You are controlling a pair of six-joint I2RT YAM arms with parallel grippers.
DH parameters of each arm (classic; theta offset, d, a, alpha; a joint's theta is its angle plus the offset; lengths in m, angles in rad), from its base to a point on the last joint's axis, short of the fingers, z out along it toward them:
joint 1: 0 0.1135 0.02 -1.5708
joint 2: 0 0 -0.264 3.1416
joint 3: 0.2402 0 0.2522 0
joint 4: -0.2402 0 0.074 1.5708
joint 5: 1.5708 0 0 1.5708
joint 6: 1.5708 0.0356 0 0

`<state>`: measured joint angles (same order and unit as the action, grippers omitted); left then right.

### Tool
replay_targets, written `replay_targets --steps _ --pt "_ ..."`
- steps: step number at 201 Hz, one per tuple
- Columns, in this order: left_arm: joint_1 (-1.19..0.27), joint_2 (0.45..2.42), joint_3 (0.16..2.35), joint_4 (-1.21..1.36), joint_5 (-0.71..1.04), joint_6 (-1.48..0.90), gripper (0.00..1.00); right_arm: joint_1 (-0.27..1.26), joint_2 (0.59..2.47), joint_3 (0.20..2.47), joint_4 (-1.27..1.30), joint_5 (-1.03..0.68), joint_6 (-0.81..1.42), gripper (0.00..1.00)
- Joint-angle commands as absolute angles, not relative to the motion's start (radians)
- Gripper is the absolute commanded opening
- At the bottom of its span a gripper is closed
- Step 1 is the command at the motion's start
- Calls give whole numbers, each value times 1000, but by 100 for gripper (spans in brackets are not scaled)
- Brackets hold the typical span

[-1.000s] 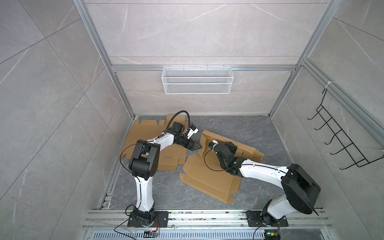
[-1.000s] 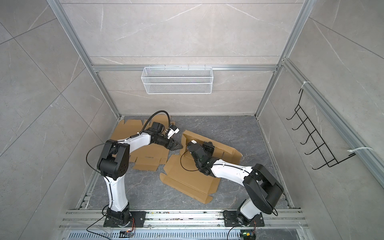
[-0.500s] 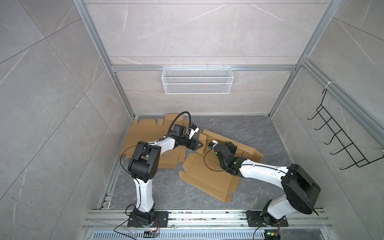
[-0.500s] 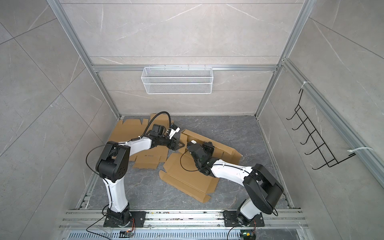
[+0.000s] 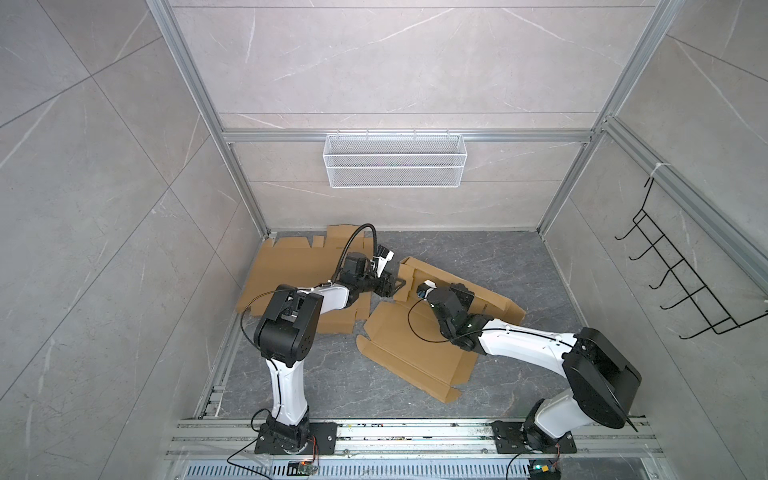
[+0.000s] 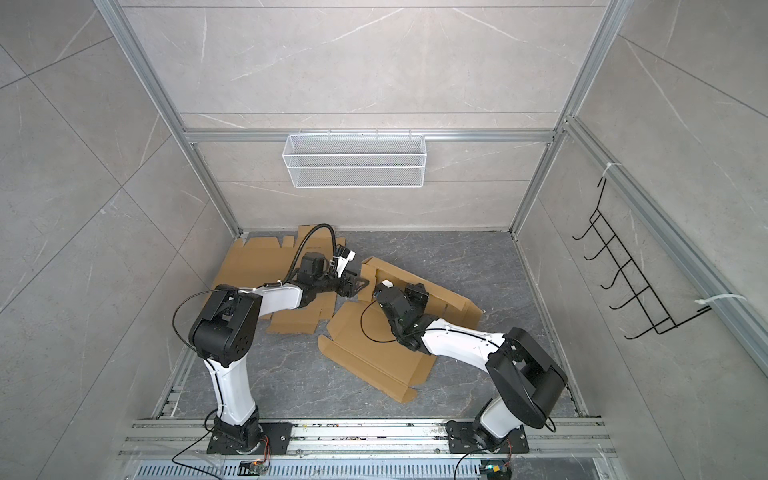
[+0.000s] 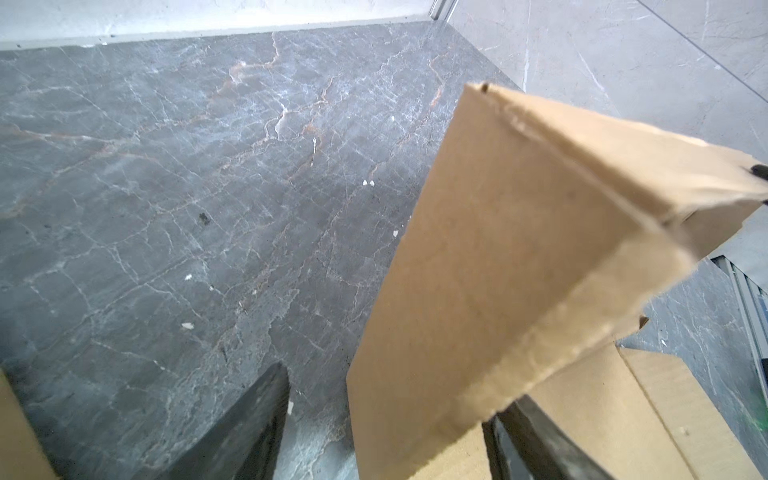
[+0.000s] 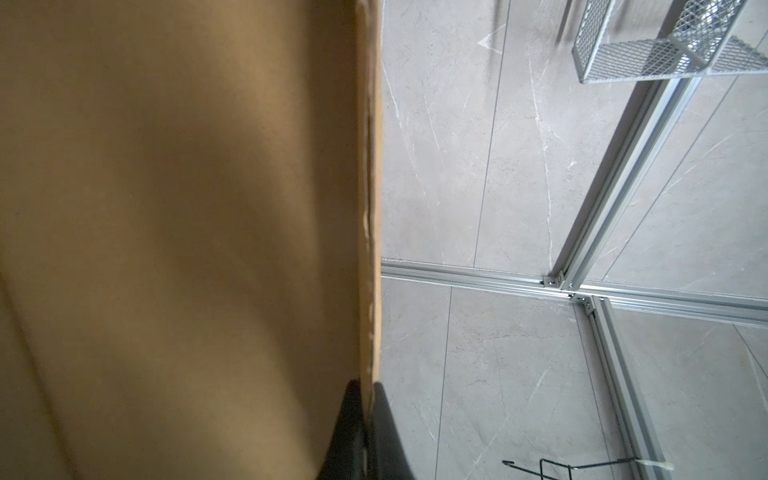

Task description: Fold the paper box

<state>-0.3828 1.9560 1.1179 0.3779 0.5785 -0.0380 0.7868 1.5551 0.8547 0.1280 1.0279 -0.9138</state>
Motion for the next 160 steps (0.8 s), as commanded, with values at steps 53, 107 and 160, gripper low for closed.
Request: replay_targets --steps 53,107,160 --pt "-405 1955 1098 563 405 -32 66 805 1520 842 117 988 -903 0" --pt "-459 1965 1090 564 276 -8 56 806 1524 847 115 988 -900 0" --pt "-515 1966 1055 627 59 -27 43 806 1517 844 115 984 -899 0"
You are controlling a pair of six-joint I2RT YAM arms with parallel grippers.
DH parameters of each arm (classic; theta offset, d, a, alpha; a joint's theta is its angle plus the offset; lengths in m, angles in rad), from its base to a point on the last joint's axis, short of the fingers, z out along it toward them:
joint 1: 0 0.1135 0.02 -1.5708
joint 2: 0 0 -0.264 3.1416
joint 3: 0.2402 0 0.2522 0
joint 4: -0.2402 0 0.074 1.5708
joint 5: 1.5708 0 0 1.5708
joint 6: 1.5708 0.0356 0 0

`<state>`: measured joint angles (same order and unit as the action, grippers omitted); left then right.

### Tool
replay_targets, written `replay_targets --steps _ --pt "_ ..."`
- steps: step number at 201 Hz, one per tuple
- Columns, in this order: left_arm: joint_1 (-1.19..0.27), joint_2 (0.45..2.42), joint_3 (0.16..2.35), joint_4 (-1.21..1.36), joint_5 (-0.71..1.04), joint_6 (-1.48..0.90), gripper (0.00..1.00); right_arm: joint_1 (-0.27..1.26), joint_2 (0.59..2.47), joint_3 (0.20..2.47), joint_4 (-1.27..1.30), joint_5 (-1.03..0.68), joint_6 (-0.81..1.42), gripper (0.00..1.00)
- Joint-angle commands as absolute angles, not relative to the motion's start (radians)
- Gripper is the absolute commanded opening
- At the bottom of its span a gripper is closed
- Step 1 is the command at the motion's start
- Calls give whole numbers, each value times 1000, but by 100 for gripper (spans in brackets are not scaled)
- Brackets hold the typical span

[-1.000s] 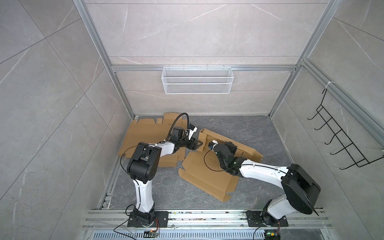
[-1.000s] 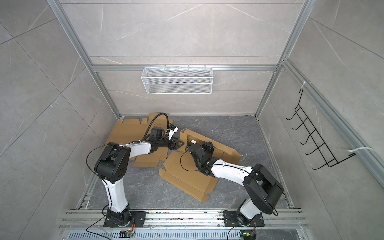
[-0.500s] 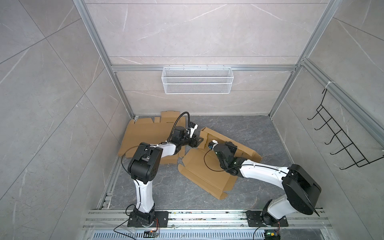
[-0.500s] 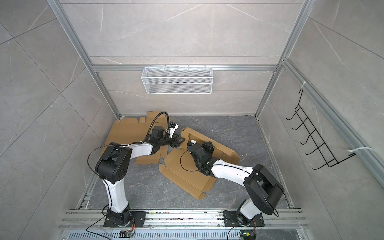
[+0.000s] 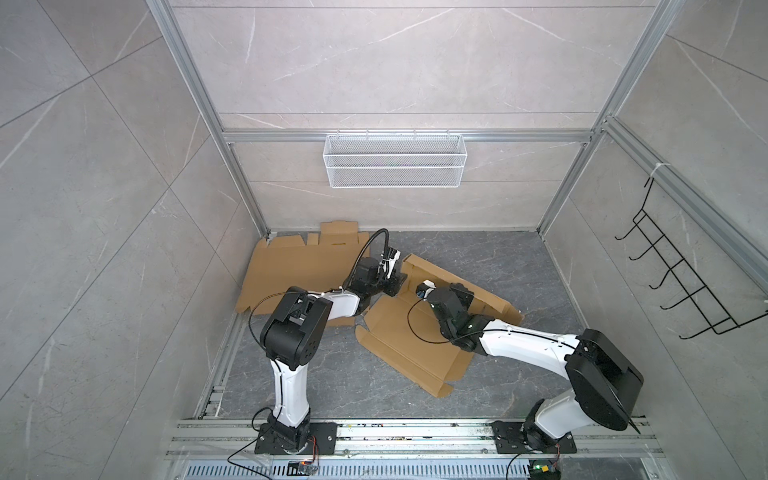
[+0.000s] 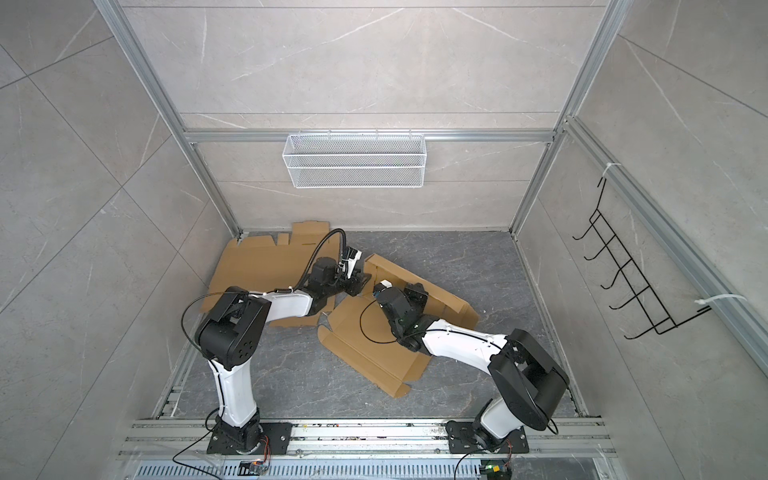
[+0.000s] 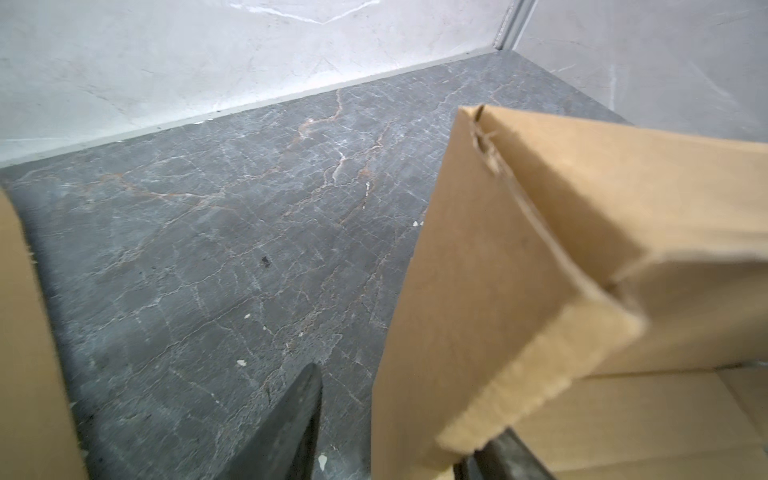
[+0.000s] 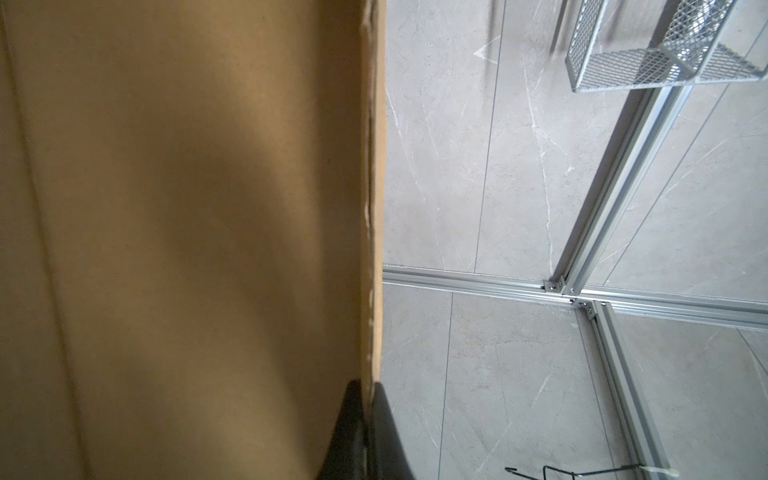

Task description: Fold the paper box

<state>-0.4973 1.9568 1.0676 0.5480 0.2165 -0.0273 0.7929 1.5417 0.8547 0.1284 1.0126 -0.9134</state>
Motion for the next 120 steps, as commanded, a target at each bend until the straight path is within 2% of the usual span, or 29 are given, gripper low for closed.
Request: replay_targets --steps 1,50,120 --pt "-514 1966 1055 627 56 -28 42 806 1517 844 115 983 -899 0" --pt "-550 2002 1091 619 -36 -43 22 807 1517 846 114 982 -897 0" --pt "-577 2002 1101 595 -193 -20 1 806 1515 850 117 980 -894 0"
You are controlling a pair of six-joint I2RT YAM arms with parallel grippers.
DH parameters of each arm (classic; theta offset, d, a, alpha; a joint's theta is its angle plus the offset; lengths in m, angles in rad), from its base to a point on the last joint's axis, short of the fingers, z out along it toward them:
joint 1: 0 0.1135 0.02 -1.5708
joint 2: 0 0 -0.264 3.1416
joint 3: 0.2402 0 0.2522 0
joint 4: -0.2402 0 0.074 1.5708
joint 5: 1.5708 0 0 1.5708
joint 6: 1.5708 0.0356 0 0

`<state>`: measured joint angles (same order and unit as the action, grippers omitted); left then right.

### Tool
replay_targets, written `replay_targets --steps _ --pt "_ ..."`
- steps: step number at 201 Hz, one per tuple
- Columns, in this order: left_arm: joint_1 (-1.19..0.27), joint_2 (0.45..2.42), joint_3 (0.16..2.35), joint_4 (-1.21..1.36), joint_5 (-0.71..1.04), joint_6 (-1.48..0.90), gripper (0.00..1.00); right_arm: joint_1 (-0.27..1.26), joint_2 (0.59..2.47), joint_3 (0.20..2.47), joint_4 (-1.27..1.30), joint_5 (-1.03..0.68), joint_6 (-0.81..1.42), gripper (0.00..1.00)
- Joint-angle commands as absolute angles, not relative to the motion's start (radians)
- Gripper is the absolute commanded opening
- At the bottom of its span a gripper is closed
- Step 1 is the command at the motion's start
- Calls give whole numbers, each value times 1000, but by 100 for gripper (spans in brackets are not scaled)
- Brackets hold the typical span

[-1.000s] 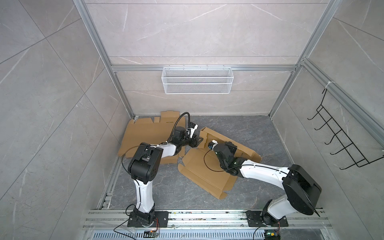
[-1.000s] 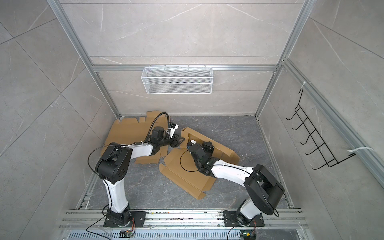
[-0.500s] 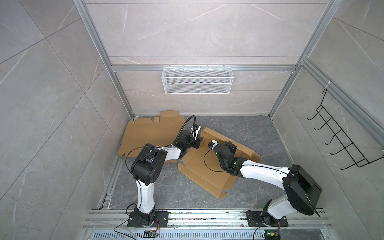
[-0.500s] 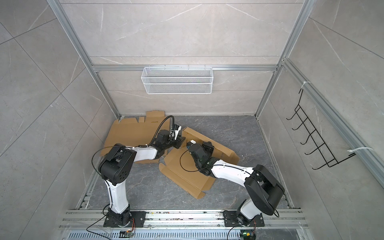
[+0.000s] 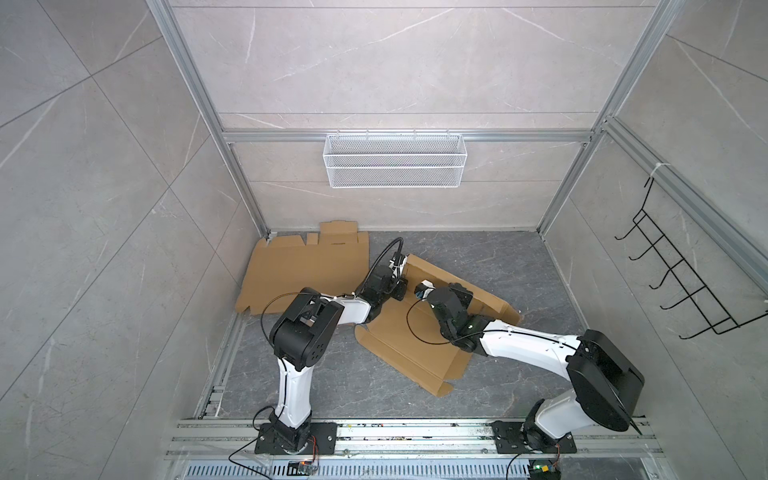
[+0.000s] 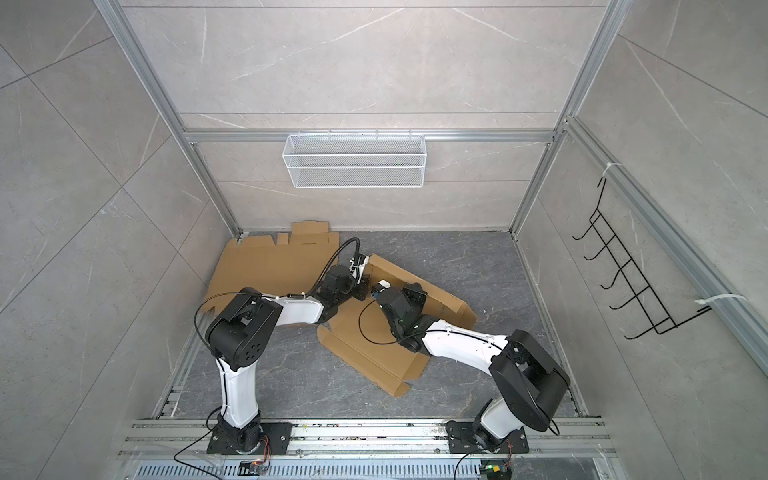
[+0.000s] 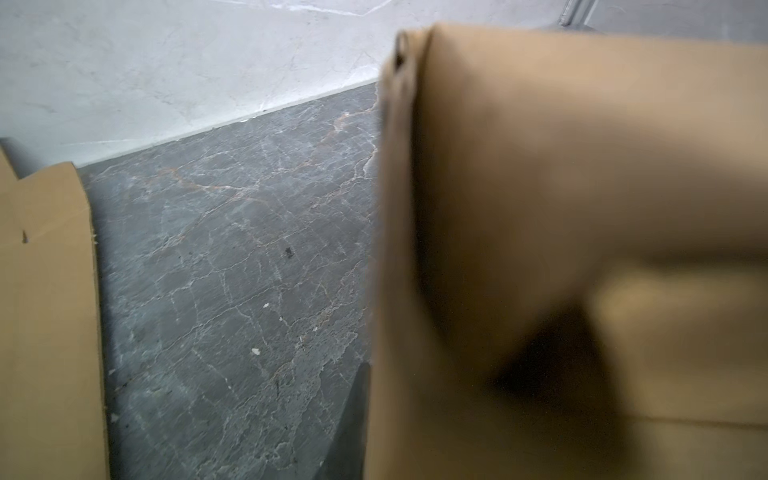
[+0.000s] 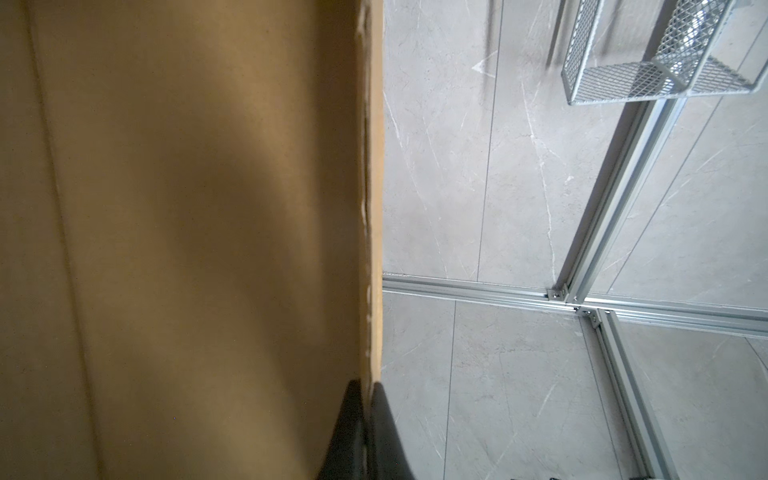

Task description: Fold the paper box

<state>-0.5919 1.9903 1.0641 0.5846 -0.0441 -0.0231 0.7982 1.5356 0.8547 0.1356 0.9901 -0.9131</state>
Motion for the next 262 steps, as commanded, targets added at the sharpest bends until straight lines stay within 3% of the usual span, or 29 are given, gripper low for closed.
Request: replay_targets --steps 1,26,56,83,130,169,195,223,262 --pt "-578 2003 1102 595 -195 -20 1 807 1516 850 117 980 -894 0" --pt "-597 2006 1107 586 -281 -4 0 806 1516 850 118 980 -892 0" --pt "-597 1993 1078 620 -230 -40 0 807 1506 861 92 978 -849 0" --pt "-597 1950 1008 673 -225 -81 0 800 1431 899 -68 862 -694 29" --pt "-600 1905 918 748 -293 -179 0 788 1305 958 -346 536 -439 53" --pt "-645 1902 879 809 -365 -177 0 664 1250 1154 -547 162 34 51" --pt "-681 1908 878 822 -410 -168 0 649 1381 1384 -736 185 343 33" --pt "-733 1916 873 852 -524 -166 0 641 1529 1536 -861 176 564 29" --pt "-786 1917 858 865 -625 -190 0 636 1583 1542 -848 183 673 29"
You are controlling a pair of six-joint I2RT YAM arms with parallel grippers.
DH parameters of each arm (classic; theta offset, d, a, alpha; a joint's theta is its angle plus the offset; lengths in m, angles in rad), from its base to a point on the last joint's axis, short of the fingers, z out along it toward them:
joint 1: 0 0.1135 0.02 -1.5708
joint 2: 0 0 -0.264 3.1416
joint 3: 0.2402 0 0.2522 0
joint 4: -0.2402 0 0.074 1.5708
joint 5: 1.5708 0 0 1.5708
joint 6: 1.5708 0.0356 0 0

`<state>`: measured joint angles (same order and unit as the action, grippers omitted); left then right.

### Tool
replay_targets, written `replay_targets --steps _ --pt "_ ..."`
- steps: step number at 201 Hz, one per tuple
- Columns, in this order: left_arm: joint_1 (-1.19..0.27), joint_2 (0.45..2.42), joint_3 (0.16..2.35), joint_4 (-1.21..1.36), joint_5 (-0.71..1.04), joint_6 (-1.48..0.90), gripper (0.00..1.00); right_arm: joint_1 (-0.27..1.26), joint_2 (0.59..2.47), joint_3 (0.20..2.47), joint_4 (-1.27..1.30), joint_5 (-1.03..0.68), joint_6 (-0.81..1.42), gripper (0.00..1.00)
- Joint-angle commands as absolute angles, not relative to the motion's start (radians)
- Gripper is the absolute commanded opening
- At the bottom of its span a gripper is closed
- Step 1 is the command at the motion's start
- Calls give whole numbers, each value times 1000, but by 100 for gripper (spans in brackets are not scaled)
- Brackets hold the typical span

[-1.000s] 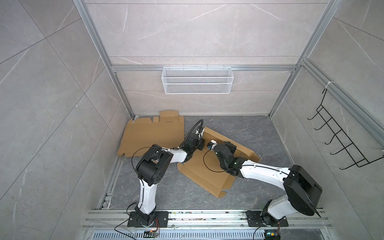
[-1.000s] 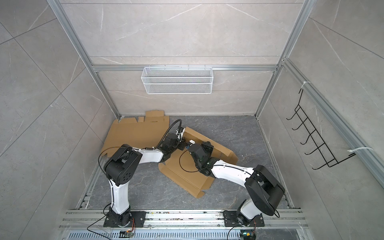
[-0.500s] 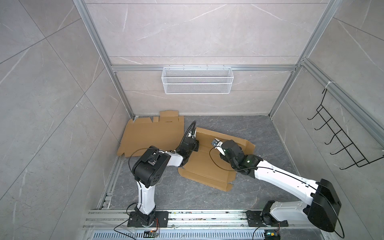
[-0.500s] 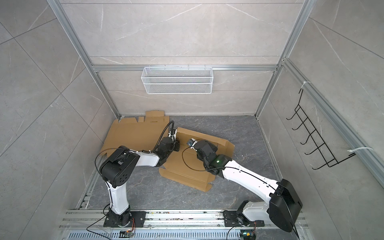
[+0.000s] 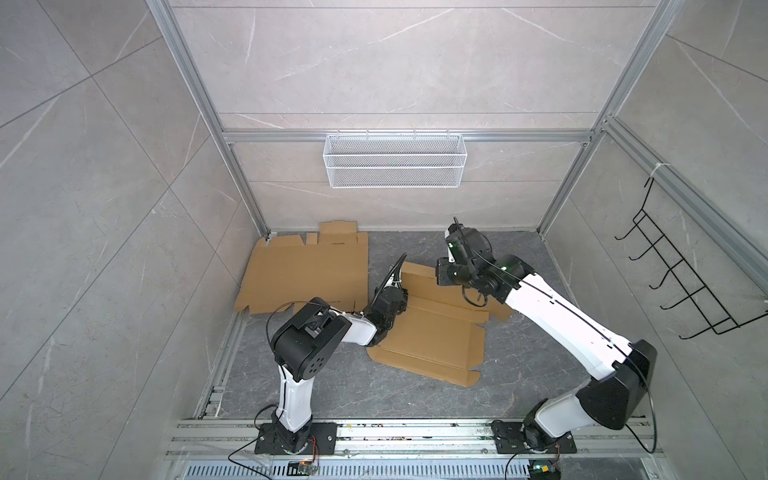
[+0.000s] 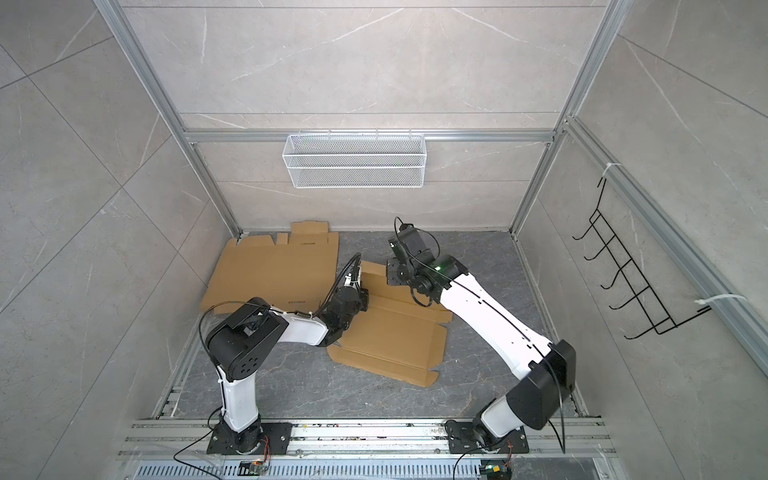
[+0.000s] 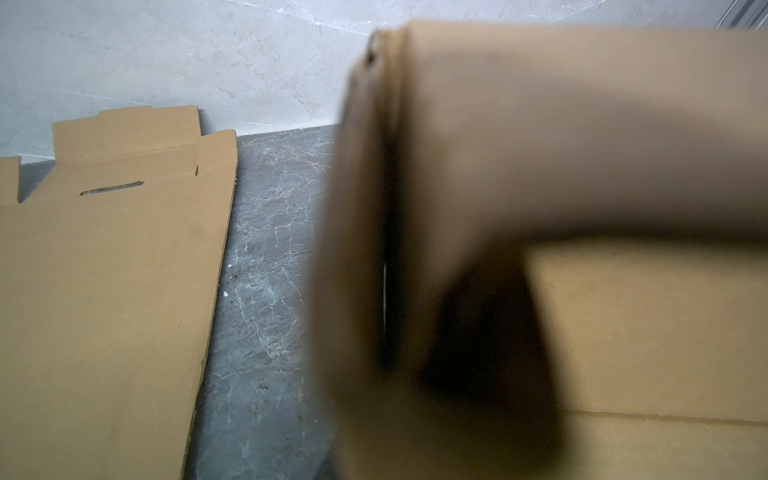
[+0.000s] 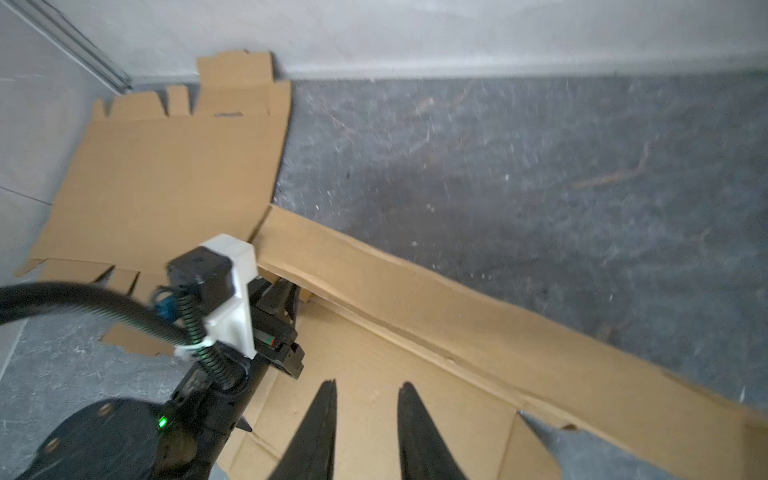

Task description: Fold the paper box

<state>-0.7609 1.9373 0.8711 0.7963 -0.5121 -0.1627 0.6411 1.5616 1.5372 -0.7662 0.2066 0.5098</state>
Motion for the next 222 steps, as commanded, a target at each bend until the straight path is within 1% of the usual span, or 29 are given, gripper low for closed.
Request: replay_targets --steps 1,41,79,97,118,129,141,159,184,196,209,222 --pt "-788 1918 857 865 -627 -191 0 636 1584 1543 -848 183 674 29" --pt "-810 1922 836 888 -670 -201 0 601 1611 1492 -822 191 712 30" --pt "-816 1904 807 891 -684 -215 0 578 1642 1463 -793 230 690 31" --pt "-821 1905 801 896 -693 -212 0 562 1662 1438 -778 203 678 30" --pt "-827 1901 786 898 -705 -207 0 543 1624 1413 -747 148 658 30" --pt "-828 1896 776 899 -712 -210 0 517 1594 1415 -755 107 643 31" --pt "-828 1889 760 897 -718 -216 0 477 1549 1413 -762 69 616 35" --pt "-829 1879 743 891 -717 -227 0 396 1495 1415 -820 9 567 44" --pt "-831 1867 738 879 -718 -235 0 293 1450 1386 -921 38 492 53" --pt "-832 1866 738 880 -718 -230 0 236 1441 1364 -934 -1 461 59" --pt "-833 1868 736 884 -718 -223 0 209 1448 1362 -931 -60 439 66" --pt "-834 1868 733 888 -719 -217 0 207 1463 1380 -927 -92 427 69"
